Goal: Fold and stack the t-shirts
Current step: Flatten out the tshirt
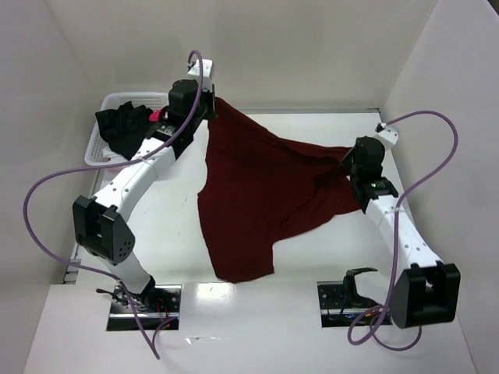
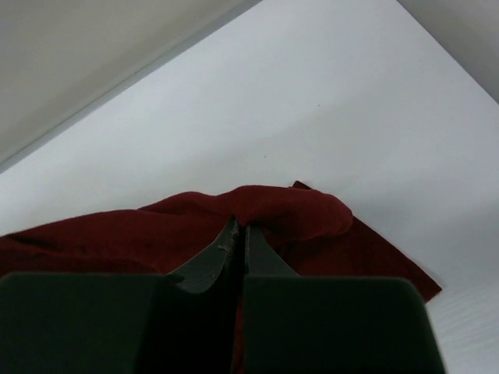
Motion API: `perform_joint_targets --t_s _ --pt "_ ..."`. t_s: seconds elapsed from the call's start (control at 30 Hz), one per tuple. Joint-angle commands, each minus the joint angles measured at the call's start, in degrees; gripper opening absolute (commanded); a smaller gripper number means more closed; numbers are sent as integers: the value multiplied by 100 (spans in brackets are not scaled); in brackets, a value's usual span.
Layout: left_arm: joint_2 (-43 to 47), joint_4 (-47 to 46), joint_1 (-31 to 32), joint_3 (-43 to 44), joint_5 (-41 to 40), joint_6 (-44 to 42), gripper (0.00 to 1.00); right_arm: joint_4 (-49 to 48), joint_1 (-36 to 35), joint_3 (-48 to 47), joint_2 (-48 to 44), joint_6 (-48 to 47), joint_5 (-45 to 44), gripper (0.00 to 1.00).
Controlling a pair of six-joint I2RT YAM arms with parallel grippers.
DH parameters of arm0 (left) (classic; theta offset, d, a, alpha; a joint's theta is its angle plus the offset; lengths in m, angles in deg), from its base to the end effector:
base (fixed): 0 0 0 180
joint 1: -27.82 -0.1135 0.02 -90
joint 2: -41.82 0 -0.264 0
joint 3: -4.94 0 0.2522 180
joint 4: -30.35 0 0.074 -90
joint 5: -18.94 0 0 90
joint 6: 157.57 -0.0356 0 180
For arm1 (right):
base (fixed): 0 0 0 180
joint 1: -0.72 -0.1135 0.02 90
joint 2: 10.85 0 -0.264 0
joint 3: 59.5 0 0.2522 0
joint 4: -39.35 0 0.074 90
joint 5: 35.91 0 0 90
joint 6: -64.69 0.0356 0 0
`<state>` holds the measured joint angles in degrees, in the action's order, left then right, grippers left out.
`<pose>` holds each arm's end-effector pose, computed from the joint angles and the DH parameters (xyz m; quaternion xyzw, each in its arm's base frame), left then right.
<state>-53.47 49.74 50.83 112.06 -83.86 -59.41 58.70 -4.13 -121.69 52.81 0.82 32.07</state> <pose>0.3703 -0.1487 0.4138 0.0238 0.7507 -0.0952 0.6533 0.2552 0.0083 0.3056 0.2558 0.7742 -0.0027 0.5790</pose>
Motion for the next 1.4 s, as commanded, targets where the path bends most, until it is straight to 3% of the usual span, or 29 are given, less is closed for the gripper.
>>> perform_joint_targets --t_s 0.0,0.27,0.4,0.6,0.9,1.07,1.37 --pt "-95 -905 -190 174 -118 229 0 -698 18 -562 418 15 -163 0" --pt "-983 -1019 -612 955 -223 466 0 -1130 18 -1906 2349 15 -101 0" --pt "-1474 -1020 -1104 1420 92 765 0 -1358 18 -2792 3099 -134 -162 0" --pt "-2089 -1073 -1307 2238 628 529 0 -1429 132 -3804 4143 -240 13 0" --pt "-2389 -1327 -1360 1931 1042 545 0 -1534 185 -4174 5051 -178 93 4" --pt "-2592 -1275 -1360 1931 1226 598 0 -1473 404 -4447 5472 -47 207 1" --pt "-2759 -1011 -1360 2055 1113 651 0 -1104 801 -5563 6421 129 795 1"
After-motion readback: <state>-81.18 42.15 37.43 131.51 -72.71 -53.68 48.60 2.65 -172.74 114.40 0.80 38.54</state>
